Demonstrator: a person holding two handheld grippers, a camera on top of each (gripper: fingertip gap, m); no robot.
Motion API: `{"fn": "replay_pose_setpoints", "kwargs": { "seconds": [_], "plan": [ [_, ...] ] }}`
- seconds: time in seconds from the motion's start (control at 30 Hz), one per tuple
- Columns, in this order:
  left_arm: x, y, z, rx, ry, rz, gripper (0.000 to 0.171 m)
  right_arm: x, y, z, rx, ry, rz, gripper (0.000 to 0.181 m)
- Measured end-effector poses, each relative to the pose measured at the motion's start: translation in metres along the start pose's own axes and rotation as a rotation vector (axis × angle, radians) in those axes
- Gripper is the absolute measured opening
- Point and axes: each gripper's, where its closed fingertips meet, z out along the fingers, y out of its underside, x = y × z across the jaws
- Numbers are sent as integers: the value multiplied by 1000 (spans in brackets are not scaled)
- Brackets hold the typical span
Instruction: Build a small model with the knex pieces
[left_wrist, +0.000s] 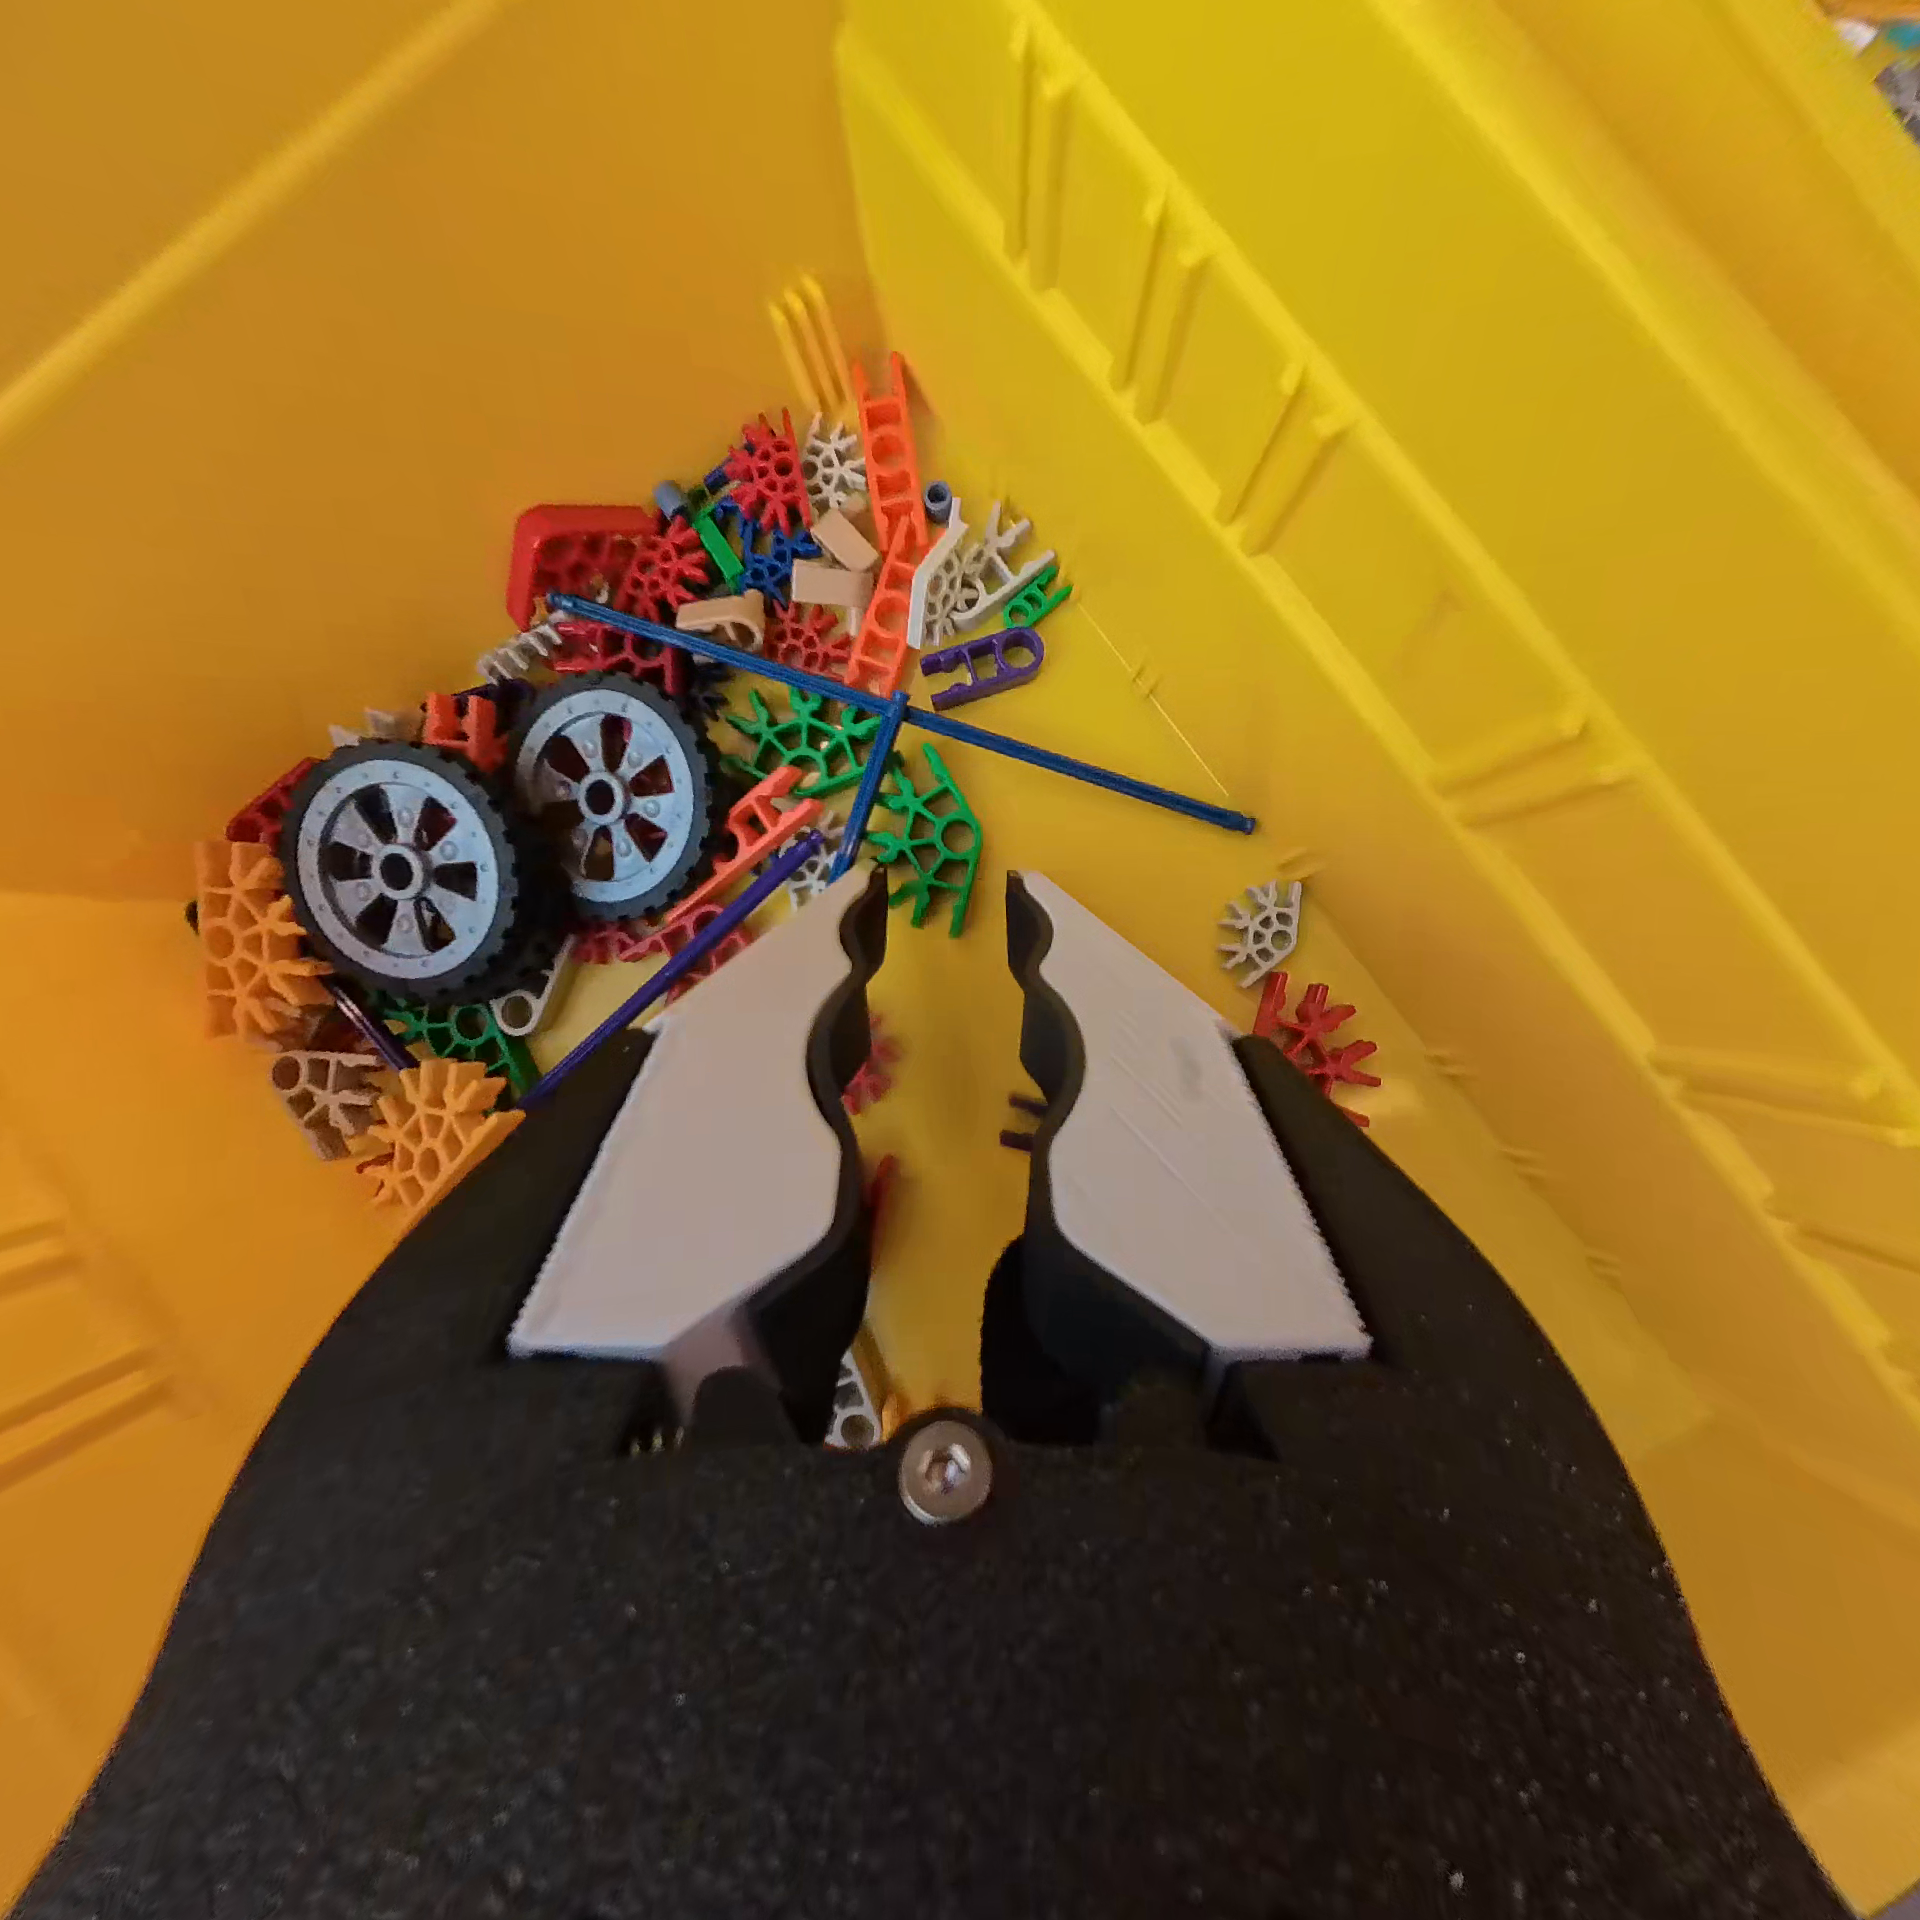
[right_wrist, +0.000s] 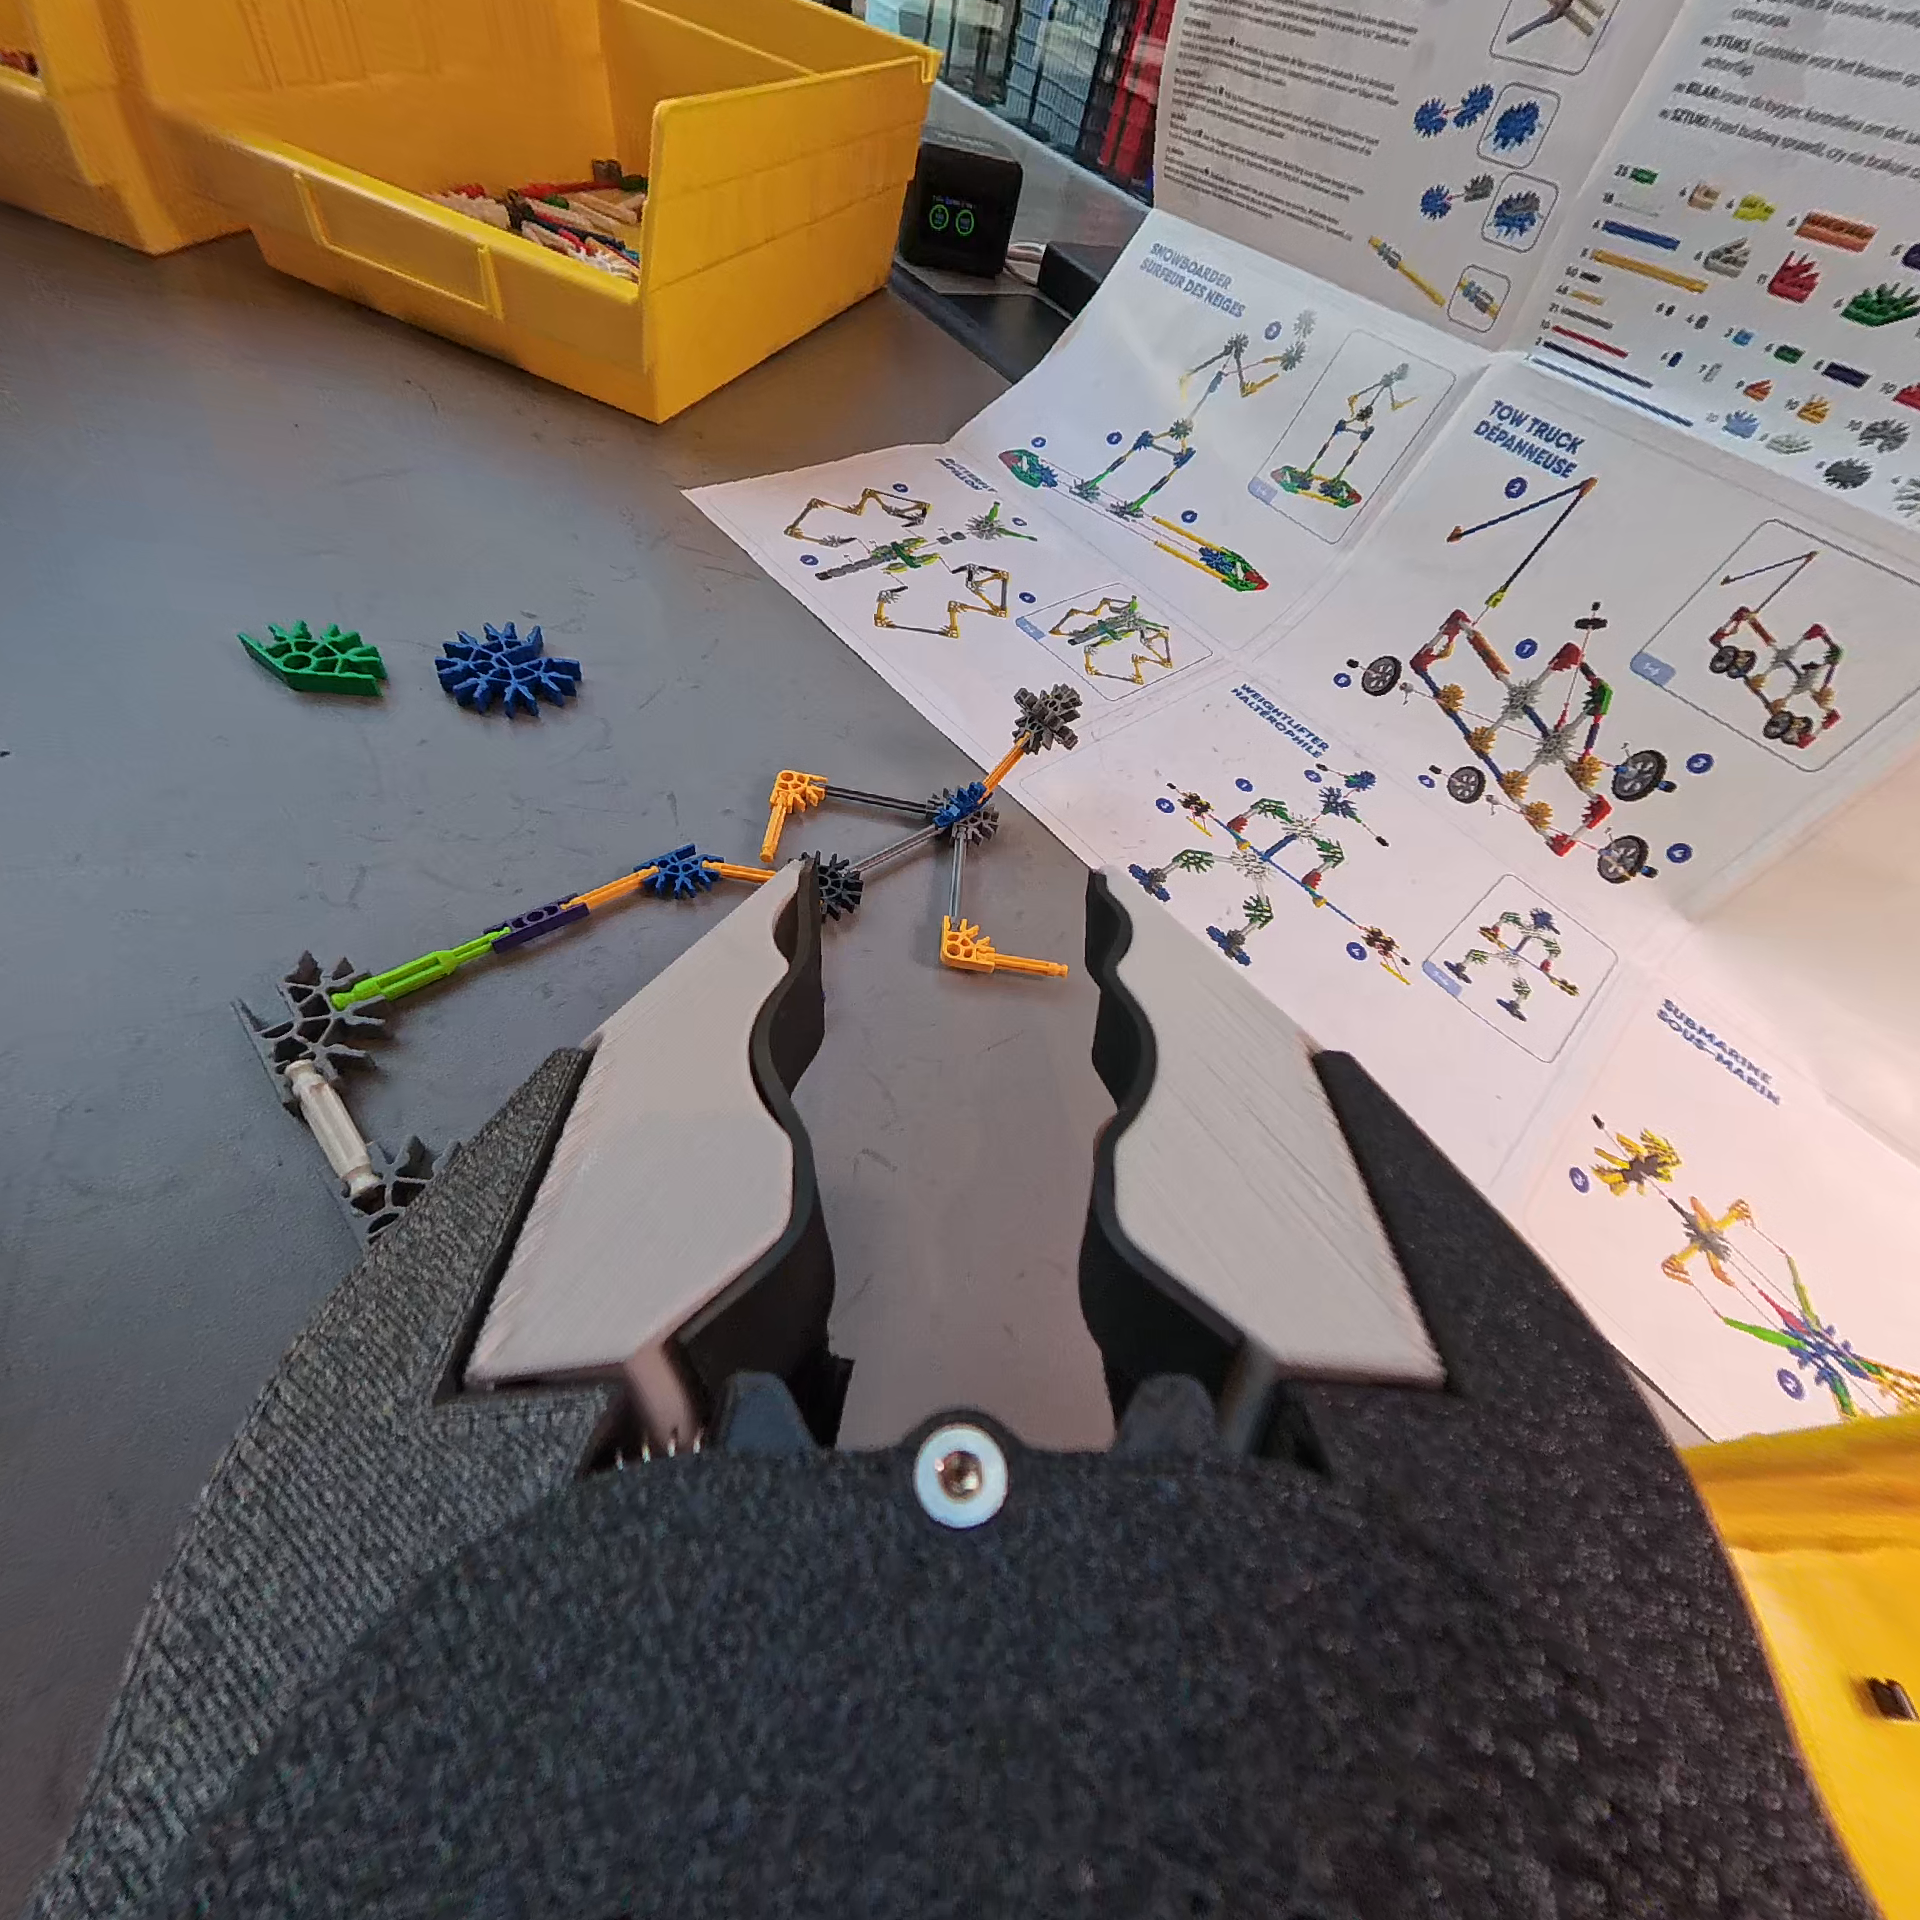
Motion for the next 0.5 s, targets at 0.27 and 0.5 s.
{"fn": "replay_pose_setpoints", "kwargs": {
  "seconds": [0.27,0.5],
  "plan": [
    [0,0,4,-37,-95,120,16,-1,-1,-1,7,-4,-3,50],
    [10,9,-7,-137,-55,202,16,-3,-2,-2,13,-3,-18,50]
  ]
}}
